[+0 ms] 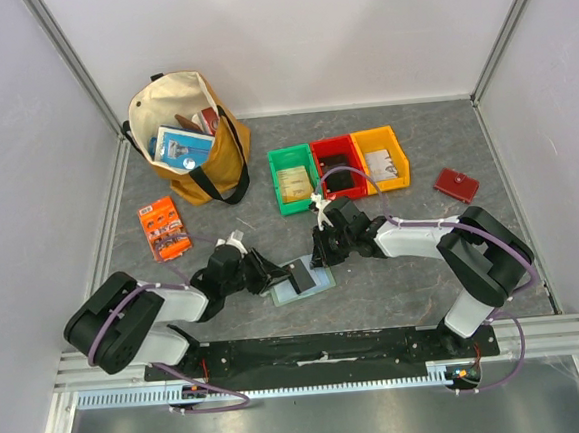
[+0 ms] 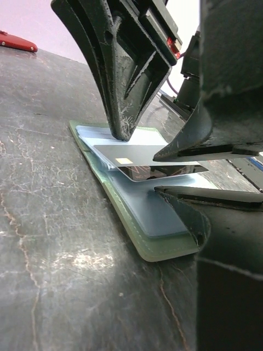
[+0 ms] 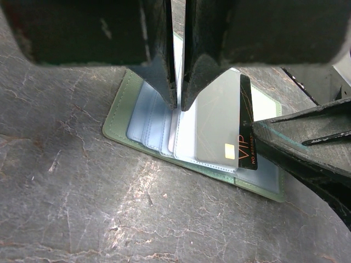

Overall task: Take the credit cards out of the card holder
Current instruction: Remove the credit card from the card holder.

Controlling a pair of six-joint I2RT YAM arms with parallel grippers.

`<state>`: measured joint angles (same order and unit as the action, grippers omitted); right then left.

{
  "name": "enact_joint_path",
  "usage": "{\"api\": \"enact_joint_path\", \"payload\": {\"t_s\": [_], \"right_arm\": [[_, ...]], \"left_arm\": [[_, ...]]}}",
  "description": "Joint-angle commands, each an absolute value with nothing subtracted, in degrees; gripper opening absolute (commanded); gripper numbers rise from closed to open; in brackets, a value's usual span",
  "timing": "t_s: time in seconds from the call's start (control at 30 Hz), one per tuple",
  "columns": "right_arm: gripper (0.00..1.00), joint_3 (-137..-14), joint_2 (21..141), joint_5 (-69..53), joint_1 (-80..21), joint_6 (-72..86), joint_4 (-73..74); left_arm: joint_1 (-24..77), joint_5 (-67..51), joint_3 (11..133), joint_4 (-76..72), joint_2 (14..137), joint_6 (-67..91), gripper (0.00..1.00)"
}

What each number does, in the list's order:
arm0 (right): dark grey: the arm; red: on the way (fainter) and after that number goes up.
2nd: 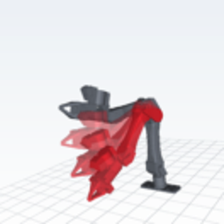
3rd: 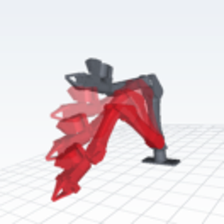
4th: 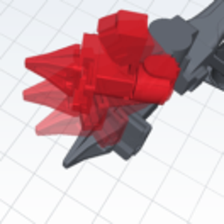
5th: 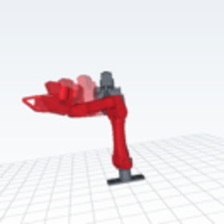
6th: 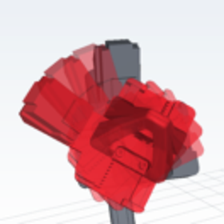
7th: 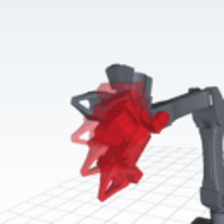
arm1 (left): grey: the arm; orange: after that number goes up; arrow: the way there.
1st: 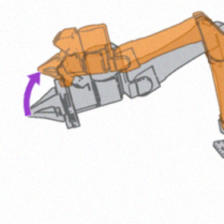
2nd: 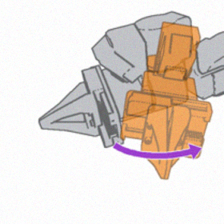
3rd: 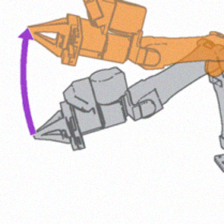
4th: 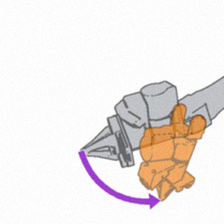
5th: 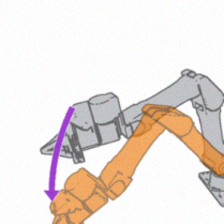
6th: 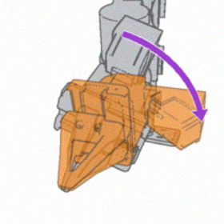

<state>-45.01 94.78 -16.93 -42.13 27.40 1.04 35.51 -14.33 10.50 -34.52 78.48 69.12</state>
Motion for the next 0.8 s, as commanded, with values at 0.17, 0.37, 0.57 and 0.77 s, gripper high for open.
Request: {"api": "enact_joint_path", "payload": {"t_s": [0.17,0.37,0.57,0.77], "right_arm": [[0.13,-42.89,95.89,-14.50,-41.84,25.84,4.48],[0.13,-42.71,95.98,-14.15,-41.84,25.58,4.57],[0.13,-43.15,96.24,-13.54,-41.75,25.40,4.75],[0.13,-43.68,96.33,-13.27,-41.75,25.40,4.66]], "left_arm": [[34.89,-16.96,12.92,-39.55,83.76,67.85,0.26],[34.45,-16.17,9.50,-39.55,80.69,69.08,0.03],[34.37,-15.29,5.63,-35.61,75.16,69.43,0.02],[34.45,-12.57,3.78,-24.72,63.39,68.64,0.02]]}}
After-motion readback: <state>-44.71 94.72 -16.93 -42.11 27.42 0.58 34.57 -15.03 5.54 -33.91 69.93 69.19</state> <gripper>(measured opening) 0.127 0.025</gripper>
